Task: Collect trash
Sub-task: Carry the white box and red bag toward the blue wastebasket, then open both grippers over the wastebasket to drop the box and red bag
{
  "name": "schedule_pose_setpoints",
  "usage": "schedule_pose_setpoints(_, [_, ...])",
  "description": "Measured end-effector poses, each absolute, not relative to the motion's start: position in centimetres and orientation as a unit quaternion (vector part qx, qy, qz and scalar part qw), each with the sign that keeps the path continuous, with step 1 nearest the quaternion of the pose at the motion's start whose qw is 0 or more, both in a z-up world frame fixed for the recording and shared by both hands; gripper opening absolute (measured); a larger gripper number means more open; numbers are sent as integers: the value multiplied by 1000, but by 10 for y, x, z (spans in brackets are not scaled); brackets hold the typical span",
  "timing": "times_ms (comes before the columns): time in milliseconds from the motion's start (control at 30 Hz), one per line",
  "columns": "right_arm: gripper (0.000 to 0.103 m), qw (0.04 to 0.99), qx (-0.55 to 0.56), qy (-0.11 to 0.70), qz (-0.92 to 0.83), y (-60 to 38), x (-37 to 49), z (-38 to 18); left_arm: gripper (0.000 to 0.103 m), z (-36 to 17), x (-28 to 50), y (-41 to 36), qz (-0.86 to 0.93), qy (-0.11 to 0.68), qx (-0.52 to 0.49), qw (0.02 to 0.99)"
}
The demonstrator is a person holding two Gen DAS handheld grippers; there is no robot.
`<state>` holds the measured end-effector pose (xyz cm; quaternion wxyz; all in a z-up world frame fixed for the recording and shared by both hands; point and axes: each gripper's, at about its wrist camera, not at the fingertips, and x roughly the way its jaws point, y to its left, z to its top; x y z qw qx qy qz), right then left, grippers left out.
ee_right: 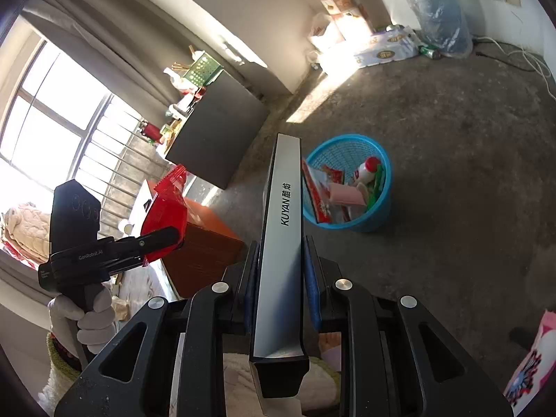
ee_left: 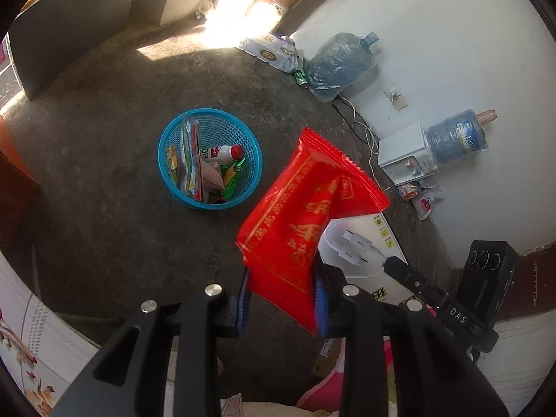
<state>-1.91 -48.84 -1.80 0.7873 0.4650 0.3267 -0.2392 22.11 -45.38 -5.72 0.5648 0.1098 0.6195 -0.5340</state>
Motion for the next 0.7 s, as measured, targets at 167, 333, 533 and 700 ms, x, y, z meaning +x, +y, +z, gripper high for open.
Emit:
schedule_pose_setpoints(167, [22, 754, 493, 338, -271, -547, -6, -61, 28, -113, 228, -534, -506, 663, 120, 538])
schedule_pose_setpoints(333, [27, 732, 504, 345, -302, -600, 31, -100, 50, -158, 251, -594, -477, 682, 125, 541])
schedule_pose_setpoints(533, [45, 713, 532, 340, -303, -637, 67, -169, 75, -186, 285, -610, -428, 682, 116, 582])
schedule_pose_setpoints(700, [45, 700, 550, 338, -304, -622, 51, -180, 75, -174, 296, -584, -443, 676, 98, 581])
